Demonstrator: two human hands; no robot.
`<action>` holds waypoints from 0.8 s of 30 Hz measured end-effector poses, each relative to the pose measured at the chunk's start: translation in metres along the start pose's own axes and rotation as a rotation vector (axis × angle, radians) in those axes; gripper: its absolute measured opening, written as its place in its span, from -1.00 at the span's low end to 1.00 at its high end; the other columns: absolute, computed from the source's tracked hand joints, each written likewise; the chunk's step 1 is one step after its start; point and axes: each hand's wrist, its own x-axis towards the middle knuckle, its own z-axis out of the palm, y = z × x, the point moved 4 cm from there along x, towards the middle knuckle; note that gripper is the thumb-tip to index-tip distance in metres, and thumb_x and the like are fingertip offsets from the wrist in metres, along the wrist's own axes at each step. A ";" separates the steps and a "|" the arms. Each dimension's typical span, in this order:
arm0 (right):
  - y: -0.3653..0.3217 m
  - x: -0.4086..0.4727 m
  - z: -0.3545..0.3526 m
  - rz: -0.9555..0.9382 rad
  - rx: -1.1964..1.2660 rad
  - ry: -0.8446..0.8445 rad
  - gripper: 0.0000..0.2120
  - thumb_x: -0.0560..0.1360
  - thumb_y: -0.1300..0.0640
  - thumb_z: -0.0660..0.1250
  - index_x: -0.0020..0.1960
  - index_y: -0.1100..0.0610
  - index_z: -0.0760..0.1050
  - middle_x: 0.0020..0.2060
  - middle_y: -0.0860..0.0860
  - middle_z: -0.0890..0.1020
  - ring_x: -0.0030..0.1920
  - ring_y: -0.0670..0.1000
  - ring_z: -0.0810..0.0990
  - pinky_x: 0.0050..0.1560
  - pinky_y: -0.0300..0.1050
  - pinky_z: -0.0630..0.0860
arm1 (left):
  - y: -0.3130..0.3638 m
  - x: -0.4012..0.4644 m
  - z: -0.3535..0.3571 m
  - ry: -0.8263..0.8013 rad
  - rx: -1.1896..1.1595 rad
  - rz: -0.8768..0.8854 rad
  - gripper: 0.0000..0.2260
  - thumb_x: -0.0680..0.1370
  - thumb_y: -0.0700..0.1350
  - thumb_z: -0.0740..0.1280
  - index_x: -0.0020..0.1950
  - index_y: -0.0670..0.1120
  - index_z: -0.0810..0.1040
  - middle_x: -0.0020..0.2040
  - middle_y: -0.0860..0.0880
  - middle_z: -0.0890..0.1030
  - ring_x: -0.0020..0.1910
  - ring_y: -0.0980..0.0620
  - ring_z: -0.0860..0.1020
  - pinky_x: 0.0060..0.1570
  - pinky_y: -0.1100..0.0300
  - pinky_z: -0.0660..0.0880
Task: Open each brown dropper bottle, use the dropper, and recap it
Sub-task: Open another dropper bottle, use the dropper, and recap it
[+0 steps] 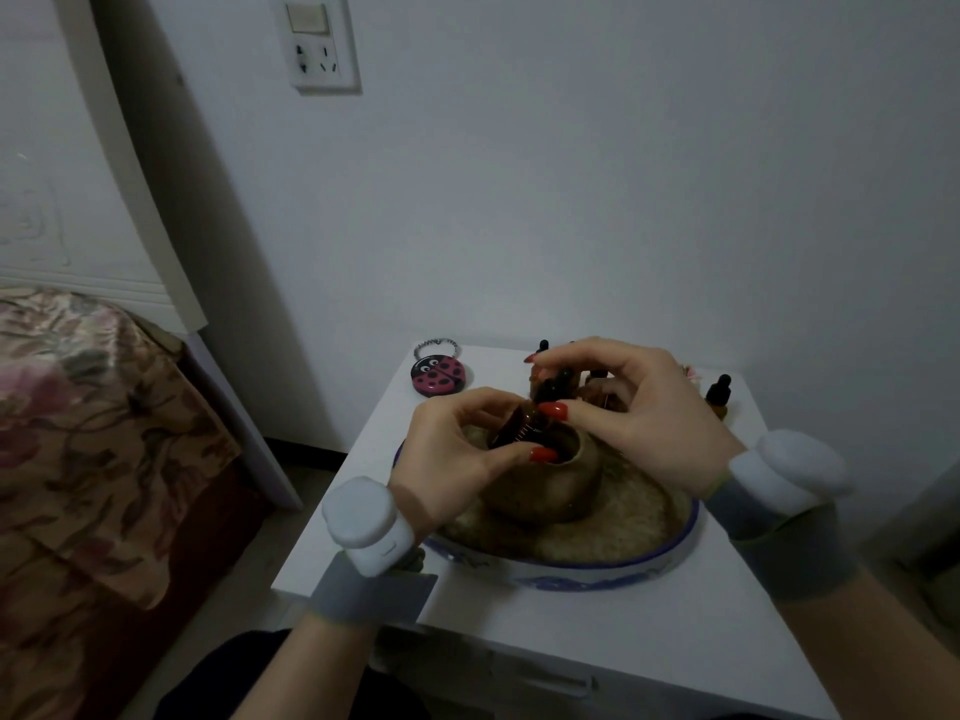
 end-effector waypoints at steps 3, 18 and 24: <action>0.003 0.001 0.000 0.023 0.052 0.020 -0.71 0.44 0.24 0.44 0.14 0.09 0.59 0.03 -0.02 0.65 0.10 0.03 0.60 0.14 0.07 0.57 | 0.000 0.001 0.000 -0.001 0.001 -0.001 -0.72 0.36 -0.07 0.55 0.04 0.05 0.64 -0.10 0.14 0.68 -0.08 0.21 0.62 -0.02 0.36 0.54; 0.007 0.002 0.000 0.016 0.228 0.065 -0.67 0.43 0.23 0.43 0.19 0.12 0.52 0.05 0.00 0.67 0.14 -0.04 0.62 0.16 -0.05 0.57 | -0.003 0.003 0.006 -0.005 -0.112 -0.016 -0.70 0.35 -0.09 0.55 0.06 0.01 0.66 -0.09 0.11 0.70 -0.09 0.15 0.63 -0.03 0.28 0.57; 0.015 0.002 0.004 0.097 0.212 0.168 -0.62 0.31 0.07 0.52 0.11 0.03 0.56 -0.08 0.06 0.68 -0.01 0.03 0.66 0.06 -0.01 0.62 | -0.006 0.003 0.008 0.014 -0.111 -0.011 -0.71 0.33 -0.06 0.57 0.02 0.08 0.65 -0.11 0.14 0.69 -0.09 0.12 0.64 -0.04 0.25 0.58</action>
